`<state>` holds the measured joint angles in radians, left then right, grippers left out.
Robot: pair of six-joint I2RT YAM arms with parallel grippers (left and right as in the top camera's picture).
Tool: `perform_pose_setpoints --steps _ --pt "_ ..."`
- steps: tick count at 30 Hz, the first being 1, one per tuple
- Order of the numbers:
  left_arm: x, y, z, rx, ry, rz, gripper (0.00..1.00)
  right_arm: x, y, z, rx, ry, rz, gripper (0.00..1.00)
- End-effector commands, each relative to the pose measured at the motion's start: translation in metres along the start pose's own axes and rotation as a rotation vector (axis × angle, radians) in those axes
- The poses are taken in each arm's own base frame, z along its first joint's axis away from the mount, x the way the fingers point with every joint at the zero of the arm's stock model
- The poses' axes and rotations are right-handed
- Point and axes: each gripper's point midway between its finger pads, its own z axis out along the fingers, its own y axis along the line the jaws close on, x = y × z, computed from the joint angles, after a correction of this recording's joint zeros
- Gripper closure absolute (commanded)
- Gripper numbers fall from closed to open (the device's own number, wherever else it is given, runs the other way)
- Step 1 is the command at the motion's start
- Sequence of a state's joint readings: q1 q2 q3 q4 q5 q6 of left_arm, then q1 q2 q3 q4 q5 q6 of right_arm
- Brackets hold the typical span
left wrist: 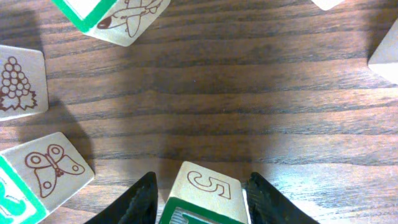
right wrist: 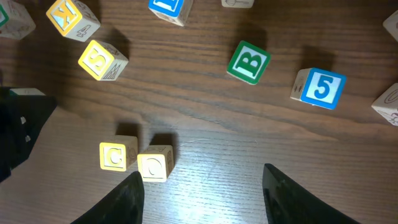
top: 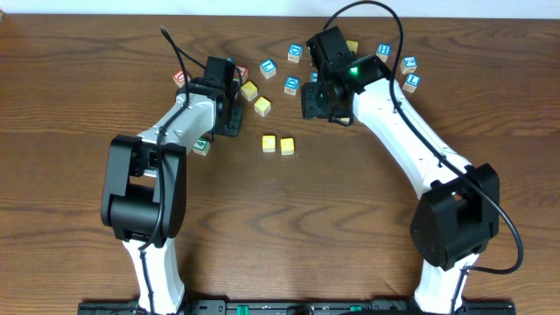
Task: Spell out CORL
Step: 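Reach the left gripper to the green R block and grasp it, then carry the green block with the left gripper right of the O block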
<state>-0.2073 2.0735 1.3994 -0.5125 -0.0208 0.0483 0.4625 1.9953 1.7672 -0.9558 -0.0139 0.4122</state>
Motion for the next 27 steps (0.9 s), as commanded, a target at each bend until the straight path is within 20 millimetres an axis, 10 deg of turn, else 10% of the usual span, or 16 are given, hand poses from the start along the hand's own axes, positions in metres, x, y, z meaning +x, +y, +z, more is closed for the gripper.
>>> perform_pose_setpoints --steps 1,17,27 --pt "-0.003 0.000 -0.009 0.006 -0.019 -0.033 0.61 -0.008 0.001 -0.012 0.001 -0.038 -0.010 0.44" --pt "-0.018 -0.007 -0.064 0.039 -0.106 -0.214 0.71 -0.026 -0.020 -0.025 0.021 -0.095 0.036 0.48" --pt "-0.016 -0.105 -0.086 0.209 -0.129 -0.065 0.71 -0.055 -0.112 -0.084 0.078 -0.212 0.225 0.44"
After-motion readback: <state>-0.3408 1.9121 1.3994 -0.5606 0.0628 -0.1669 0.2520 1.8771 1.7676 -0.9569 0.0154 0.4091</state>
